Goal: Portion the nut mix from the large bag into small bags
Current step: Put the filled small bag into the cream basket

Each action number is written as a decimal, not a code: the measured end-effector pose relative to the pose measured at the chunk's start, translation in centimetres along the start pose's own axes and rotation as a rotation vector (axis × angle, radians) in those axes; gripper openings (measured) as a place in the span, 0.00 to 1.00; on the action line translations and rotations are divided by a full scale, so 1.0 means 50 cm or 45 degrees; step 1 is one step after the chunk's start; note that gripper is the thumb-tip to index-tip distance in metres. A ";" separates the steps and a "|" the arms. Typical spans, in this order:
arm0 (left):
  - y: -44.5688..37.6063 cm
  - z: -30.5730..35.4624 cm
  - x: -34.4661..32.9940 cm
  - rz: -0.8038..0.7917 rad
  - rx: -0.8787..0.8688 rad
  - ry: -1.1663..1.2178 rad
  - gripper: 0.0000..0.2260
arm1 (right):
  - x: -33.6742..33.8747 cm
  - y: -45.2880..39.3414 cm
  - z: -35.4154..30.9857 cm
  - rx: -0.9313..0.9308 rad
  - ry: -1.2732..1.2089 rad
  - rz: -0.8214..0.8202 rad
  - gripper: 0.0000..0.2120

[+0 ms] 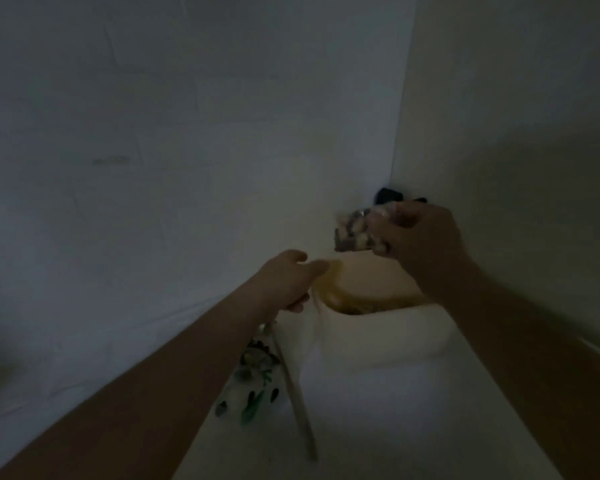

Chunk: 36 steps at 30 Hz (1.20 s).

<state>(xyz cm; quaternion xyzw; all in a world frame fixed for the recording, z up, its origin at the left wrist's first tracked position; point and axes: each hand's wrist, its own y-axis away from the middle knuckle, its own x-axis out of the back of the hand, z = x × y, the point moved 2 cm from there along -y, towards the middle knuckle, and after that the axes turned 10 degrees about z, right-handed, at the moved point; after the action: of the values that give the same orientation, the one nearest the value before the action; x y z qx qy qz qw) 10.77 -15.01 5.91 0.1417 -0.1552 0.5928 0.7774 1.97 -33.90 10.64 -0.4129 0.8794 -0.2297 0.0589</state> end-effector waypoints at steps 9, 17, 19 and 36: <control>0.058 0.005 -0.043 0.310 -0.619 -0.367 0.15 | 0.102 0.016 0.086 -0.147 0.684 -0.110 0.18; 0.131 -0.018 -0.062 0.444 -0.922 -0.261 0.11 | 0.131 0.038 0.118 0.085 0.931 -0.147 0.10; 0.139 -0.022 -0.064 0.451 -0.941 -0.261 0.13 | 0.141 0.038 0.131 0.179 1.110 -0.237 0.11; 0.129 -0.020 -0.067 0.431 -0.955 -0.420 0.14 | 0.138 0.092 0.125 0.112 1.542 -0.659 0.04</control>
<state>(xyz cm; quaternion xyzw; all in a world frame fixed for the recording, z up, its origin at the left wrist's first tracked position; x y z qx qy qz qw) 3.79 -15.87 3.87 -0.0848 -0.5024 0.5839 0.6320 -3.90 -38.77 3.61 -0.4059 0.6194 -0.4637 -0.4864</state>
